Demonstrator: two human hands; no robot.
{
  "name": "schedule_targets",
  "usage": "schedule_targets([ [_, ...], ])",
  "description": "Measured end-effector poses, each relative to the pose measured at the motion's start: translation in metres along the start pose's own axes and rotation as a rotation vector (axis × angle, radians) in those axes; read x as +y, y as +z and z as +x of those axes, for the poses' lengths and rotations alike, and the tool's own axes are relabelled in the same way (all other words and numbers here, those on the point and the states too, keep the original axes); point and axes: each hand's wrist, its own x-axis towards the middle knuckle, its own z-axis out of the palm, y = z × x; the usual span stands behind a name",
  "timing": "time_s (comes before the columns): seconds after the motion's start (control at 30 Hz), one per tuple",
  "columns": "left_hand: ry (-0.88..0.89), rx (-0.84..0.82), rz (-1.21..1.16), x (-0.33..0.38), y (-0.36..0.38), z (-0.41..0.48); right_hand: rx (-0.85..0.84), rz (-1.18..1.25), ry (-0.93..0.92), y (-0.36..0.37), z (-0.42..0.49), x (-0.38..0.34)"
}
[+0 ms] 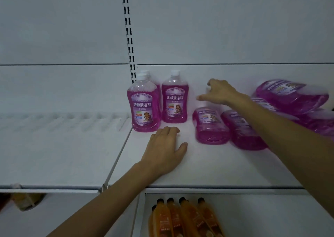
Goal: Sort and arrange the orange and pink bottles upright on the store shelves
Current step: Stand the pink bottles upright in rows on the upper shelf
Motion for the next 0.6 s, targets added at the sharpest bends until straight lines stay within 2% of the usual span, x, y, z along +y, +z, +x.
schedule_targets([
  [0.1, -0.087, -0.038, -0.17, 0.013, 0.007, 0.019, -0.178, -0.129, 0.01, 0.012, -0.009, 0.014],
  [0.17, -0.148, -0.079, -0.283, 0.021, 0.014, 0.03, -0.299, -0.069, 0.028, 0.023, -0.008, 0.02],
  [0.2, -0.151, -0.103, -0.26, 0.025, 0.019, 0.033, -0.344, -0.03, 0.038, 0.025, -0.005, 0.021],
  [0.3, -0.06, -0.15, 0.02, 0.028, 0.031, 0.034, -0.435, 0.032, 0.037, 0.025, 0.004, 0.02],
  [0.37, -0.054, -0.174, 0.039, 0.027, 0.033, 0.035, -0.443, 0.06, 0.035, 0.028, 0.009, 0.02],
  [0.6, -0.081, -0.129, -0.2, 0.018, 0.035, 0.041, -0.305, 0.087, 0.042, 0.027, 0.002, 0.011],
])
